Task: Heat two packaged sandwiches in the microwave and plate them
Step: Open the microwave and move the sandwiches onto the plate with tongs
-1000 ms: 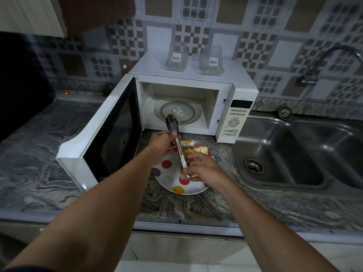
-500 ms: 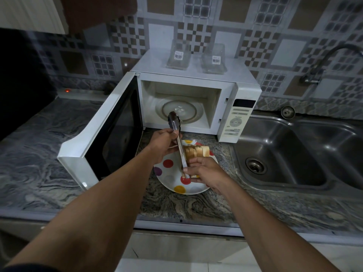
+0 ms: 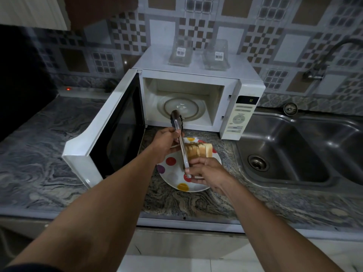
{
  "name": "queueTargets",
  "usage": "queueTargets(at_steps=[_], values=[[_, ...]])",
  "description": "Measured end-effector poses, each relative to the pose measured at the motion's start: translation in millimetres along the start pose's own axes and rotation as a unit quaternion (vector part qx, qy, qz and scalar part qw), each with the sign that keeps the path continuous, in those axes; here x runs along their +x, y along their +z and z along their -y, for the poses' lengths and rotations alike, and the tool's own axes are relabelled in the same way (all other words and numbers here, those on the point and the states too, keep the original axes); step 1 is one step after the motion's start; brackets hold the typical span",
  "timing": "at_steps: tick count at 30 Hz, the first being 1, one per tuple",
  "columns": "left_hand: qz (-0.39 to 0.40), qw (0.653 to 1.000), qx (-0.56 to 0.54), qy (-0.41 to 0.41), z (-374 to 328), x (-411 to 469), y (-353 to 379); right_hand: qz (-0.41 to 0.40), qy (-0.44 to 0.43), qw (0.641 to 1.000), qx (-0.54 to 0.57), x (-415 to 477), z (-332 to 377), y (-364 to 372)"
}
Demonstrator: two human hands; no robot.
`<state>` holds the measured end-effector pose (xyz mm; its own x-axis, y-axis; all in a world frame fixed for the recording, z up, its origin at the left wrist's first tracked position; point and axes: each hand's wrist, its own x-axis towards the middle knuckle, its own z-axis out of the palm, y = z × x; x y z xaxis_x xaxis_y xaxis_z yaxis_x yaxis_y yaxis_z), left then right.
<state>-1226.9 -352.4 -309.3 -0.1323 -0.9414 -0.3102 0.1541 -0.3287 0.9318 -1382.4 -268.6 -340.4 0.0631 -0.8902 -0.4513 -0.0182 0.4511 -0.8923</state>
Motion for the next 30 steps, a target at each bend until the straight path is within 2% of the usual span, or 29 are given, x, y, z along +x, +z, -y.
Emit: queueTargets(at_steps=[10, 13, 17, 21, 24, 28, 30], values=[[-0.016, 1.000, -0.002, 0.006, 0, 1, 9, -0.033, -0.076, 0.996, -0.021, 10, 5, -1], [-0.021, 1.000, 0.003, -0.019, 7, -3, 16, -0.064, -0.101, 0.993, -0.025, 10, 7, -4], [-0.027, 0.998, -0.025, -0.055, 16, -8, 21, -0.122, -0.122, 0.980, -0.099, 17, 17, -10], [-0.034, 0.996, -0.052, -0.063, 17, -7, 19, -0.073, -0.136, 0.981, -0.119, 13, 28, -11], [-0.039, 0.995, -0.055, -0.073, 17, -5, 14, -0.022, -0.101, 0.989, -0.109, 7, 30, -14], [-0.034, 0.994, -0.056, -0.092, 18, 0, 9, 0.014, -0.103, 0.973, -0.206, 2, 35, -16], [-0.034, 0.992, -0.051, -0.110, 22, 2, 8, 0.038, -0.107, 0.970, -0.213, -1, 38, -11]])
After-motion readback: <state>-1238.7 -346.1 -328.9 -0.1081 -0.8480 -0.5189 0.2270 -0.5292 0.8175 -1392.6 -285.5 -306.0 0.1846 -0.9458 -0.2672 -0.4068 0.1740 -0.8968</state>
